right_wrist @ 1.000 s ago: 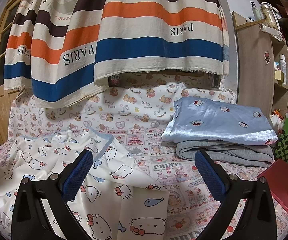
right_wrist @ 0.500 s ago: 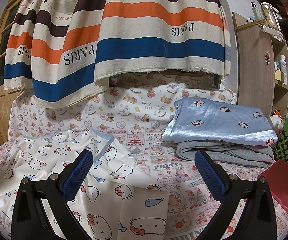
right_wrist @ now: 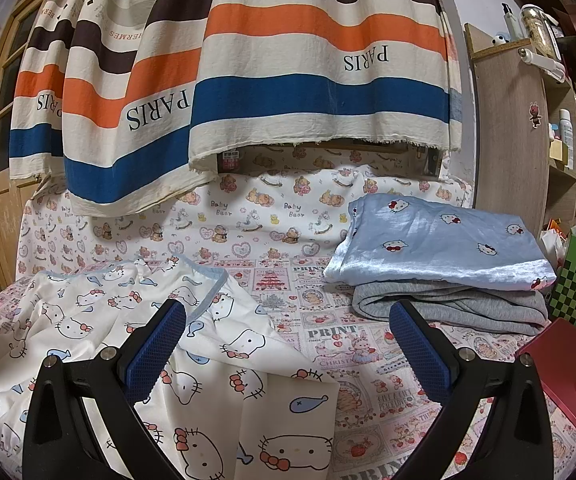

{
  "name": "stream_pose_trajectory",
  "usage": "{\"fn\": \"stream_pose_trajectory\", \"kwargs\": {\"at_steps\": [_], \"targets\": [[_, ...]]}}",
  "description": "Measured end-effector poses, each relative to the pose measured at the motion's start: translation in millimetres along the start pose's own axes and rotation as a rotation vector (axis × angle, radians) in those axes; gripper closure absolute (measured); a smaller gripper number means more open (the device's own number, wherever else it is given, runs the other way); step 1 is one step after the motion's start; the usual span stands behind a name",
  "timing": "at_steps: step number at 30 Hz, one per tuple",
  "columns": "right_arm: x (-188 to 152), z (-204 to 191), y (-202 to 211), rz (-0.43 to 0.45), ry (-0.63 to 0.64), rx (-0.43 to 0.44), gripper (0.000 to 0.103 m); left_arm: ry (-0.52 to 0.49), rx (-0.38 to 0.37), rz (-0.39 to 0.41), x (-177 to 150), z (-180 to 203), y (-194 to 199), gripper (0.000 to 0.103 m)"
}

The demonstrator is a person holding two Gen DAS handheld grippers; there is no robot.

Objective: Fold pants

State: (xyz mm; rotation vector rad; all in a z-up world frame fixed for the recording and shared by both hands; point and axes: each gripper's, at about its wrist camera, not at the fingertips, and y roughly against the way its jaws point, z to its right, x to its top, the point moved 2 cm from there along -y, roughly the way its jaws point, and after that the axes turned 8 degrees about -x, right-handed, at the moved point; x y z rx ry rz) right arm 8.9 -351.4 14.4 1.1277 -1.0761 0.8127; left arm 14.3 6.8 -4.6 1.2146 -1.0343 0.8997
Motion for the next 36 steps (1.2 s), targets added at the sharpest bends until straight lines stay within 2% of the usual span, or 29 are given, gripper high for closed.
{"fn": "stream_pose_trajectory", "kwargs": {"at_steps": [18,26,31,34,36], "targets": [[0.7,2.6,0.2,0.000,-0.005,0.001,0.001,0.002,0.012,-0.009,-0.9,-1.6,0.3,0.000],[-0.6,1.5,1.1,-0.001,-0.011,-0.004,0.001,0.000,-0.011,-0.006,0.3,3.3,0.9,0.000],[-1.1,-3.0,5.6,0.017,0.008,0.038,0.001,0.023,-0.031,0.033,3.2,1.3,7.1,0.000],[-0.1,-1.5,9.4,0.027,-0.002,0.051,0.001,0.037,-0.034,0.084,8.6,-1.2,12.7,0.000],[3.1,3.0,14.6,0.035,-0.017,0.040,0.001,0.010,-0.060,0.087,16.2,1.0,15.8,0.000]]}}
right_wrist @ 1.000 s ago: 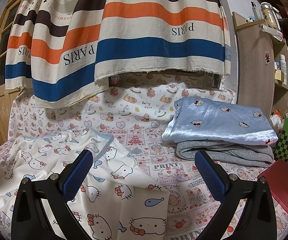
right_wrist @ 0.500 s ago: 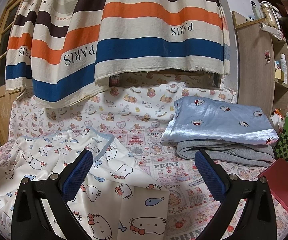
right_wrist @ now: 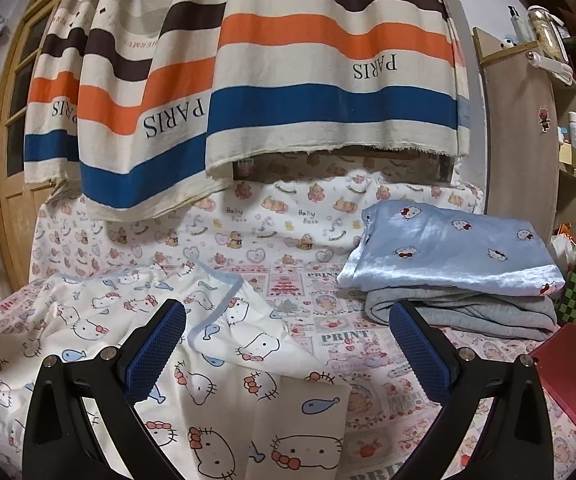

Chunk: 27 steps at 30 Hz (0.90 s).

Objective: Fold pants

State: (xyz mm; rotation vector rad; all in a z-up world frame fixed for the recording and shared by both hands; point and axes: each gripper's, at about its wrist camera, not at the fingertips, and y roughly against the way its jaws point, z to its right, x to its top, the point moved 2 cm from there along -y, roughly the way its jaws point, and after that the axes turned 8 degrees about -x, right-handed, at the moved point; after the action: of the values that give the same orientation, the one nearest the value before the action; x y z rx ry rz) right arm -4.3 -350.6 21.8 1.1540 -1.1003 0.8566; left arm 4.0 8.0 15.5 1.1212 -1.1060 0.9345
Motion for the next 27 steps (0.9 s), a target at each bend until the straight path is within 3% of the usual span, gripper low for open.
{"fn": "stream_pose_trajectory", "kwargs": {"at_steps": [4,6,10,13,16,18,21,24,27], "targets": [[14.1,6.8,15.9,0.075,-0.006,-0.065,0.001,-0.015,-0.033,0.040,21.4,4.8,12.1,0.000],[24.9,6.7,20.8,0.094,0.019,-0.050,0.001,-0.021,-0.036,0.054,29.5,8.7,18.8,0.000],[39.6,2.2,14.0,-0.009,0.072,0.038,0.001,-0.035,-0.064,0.038,37.0,16.7,21.9,0.000],[42.7,-6.8,1.7,-0.077,0.124,0.091,0.001,-0.060,-0.041,0.016,36.1,22.1,17.2,0.000],[36.1,-22.1,-10.1,-0.123,0.216,0.106,0.001,-0.068,-0.047,-0.012,30.7,25.5,16.5,0.000],[25.8,-36.1,-18.1,-0.148,0.293,0.133,0.019,-0.076,-0.044,-0.012,28.4,27.7,18.2,0.000],[5.4,-59.7,-34.7,-0.215,0.395,0.181,0.039,-0.093,-0.036,-0.010,26.2,30.4,20.8,0.000],[-12.2,-77.8,-53.7,-0.285,0.471,0.224,0.051,-0.112,-0.030,-0.028,24.1,31.6,19.8,0.000],[-22.8,-86.4,-71.4,-0.340,0.511,0.242,0.056,-0.125,-0.026,-0.052,20.6,30.6,16.1,0.000]]}}
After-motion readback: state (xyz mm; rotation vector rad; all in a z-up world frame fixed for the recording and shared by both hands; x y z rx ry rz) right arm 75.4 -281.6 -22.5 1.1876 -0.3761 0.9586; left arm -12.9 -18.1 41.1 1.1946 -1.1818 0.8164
